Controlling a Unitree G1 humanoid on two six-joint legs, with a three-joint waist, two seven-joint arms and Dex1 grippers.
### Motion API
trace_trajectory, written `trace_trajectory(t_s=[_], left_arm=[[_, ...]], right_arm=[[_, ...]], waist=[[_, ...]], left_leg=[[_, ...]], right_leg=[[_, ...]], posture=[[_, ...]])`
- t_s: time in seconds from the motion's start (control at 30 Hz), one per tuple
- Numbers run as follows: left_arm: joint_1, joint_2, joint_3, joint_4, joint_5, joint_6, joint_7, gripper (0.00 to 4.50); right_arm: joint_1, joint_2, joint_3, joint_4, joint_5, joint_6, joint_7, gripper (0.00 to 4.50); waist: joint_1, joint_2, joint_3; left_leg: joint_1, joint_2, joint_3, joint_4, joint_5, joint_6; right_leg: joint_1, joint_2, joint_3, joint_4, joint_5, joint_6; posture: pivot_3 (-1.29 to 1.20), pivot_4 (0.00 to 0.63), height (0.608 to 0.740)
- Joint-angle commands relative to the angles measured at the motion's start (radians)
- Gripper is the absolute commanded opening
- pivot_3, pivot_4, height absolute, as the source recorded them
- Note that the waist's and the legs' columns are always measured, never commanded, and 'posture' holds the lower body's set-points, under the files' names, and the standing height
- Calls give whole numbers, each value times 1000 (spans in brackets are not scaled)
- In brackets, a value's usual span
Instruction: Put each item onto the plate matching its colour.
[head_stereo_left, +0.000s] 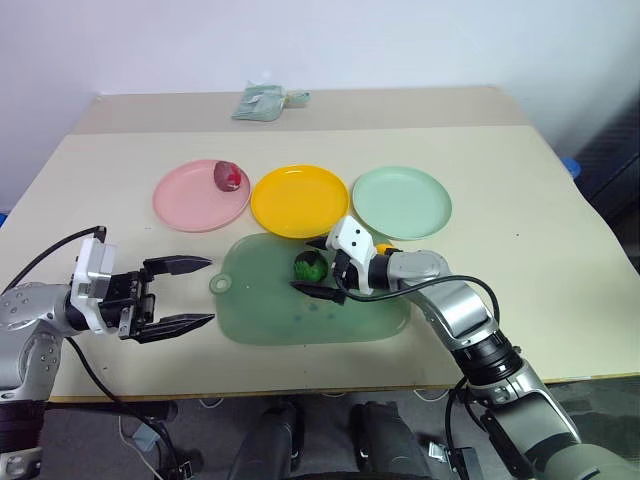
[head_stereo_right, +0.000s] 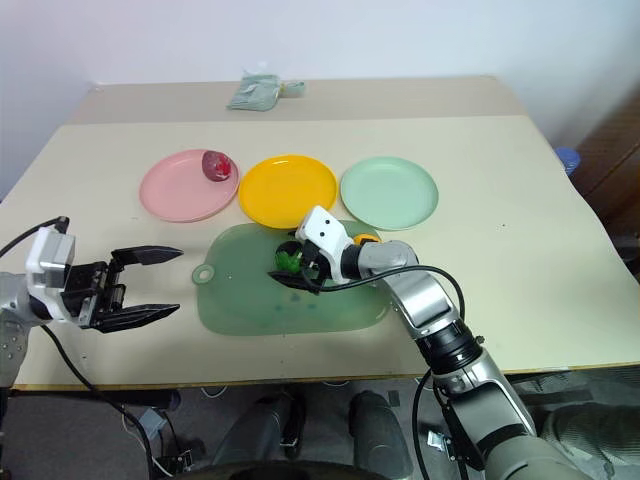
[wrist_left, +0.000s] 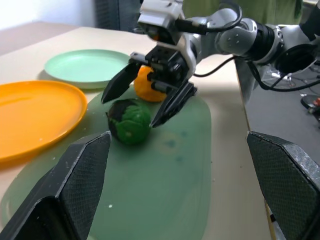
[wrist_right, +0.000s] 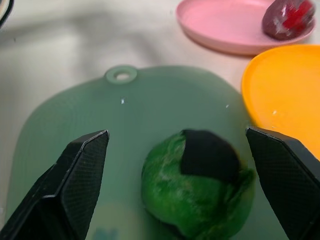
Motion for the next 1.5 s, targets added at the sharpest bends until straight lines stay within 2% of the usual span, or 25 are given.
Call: trace_trajectory(t_s=[0.03,0.1,0.17,0.27,0.37,0.5,0.6,0.83,1.1,1.17,1.27,1.33,1.4,1.5], left_arm=[[28,-11,31,-55,-11,-6,25,4475],[38,-17,32,-66,-9,-10,35,4500],[44,-20,34,-69,-7,-13,43,4500],[52,-24,39,-69,-4,-18,60,4500],[56,-31,45,-65,-10,-16,75,4500],[59,-47,44,-60,-8,-19,88,4500],[54,-59,39,-58,-3,-21,97,4500],[39,-77,25,-50,10,-31,94,4500],[35,-89,21,-45,22,-44,97,4500],[39,-89,23,-49,22,-45,98,4500],[47,-88,29,-52,21,-46,100,4500],[52,-89,29,-57,21,-46,103,4500],[57,-92,27,-63,21,-46,106,4500],[61,-95,24,-66,23,-49,108,4500]], right_arm=[[-27,8,7,-2,-17,-17,8,4237],[-29,10,7,1,-23,-19,12,3604],[-31,11,8,3,-27,-23,14,2674],[-36,10,5,-2,-42,-46,15,2674],[-50,10,-42,-57,7,-21,30,2674],[-138,18,-187,-113,130,64,8,2674],[-229,14,-282,-31,137,59,-61,2674],[-371,-32,-332,481,7,-236,-114,2674],[-528,3,-349,1054,-84,-562,-208,2674],[-549,9,-356,1133,-95,-595,-224,3241],[-563,13,-367,1167,-97,-641,-225,4439],[-556,4,-375,1147,-91,-659,-217,4439],[-516,-14,-386,1058,-49,-627,-121,4439],[-393,-57,-397,801,34,-496,26,4439]], waist=[[0,0,0],[0,0,0],[0,0,0],[1,0,0],[1,0,0],[2,1,1],[1,1,0],[0,0,0],[-14,2,1],[-23,2,1],[-27,2,1],[-27,3,2],[-27,4,2],[-23,4,2]], left_leg=[[0,0,0,0,0,0],[0,0,0,0,0,0],[0,0,0,0,0,0],[0,0,0,1,0,0],[0,0,0,1,0,0],[0,0,0,1,0,0],[0,0,0,1,0,0],[0,0,0,0,0,0],[0,0,1,-5,4,-1],[0,0,1,-6,4,-2],[0,0,1,-7,4,-1],[0,0,1,-7,4,-1],[0,0,1,-7,4,-2],[0,0,0,-7,4,-2]], right_leg=[[0,0,0,0,0,0],[0,0,0,0,0,-1],[0,0,0,0,0,-1],[0,0,0,0,0,-1],[0,0,0,0,0,-1],[0,0,0,0,0,-1],[0,0,0,0,0,-1],[1,0,-1,-1,0,-1],[0,0,-1,1,1,1],[0,1,-1,1,1,1],[0,1,-1,1,1,1],[0,1,-1,1,1,1],[0,1,-1,1,1,1],[0,1,-1,1,1,1]], posture=[[0,150,740],[0,150,740],[0,150,740],[0,150,740],[0,150,740],[0,150,740],[0,150,740],[0,150,740],[0,150,740],[0,150,740],[0,150,740],[0,150,740],[0,150,740],[0,150,740]])
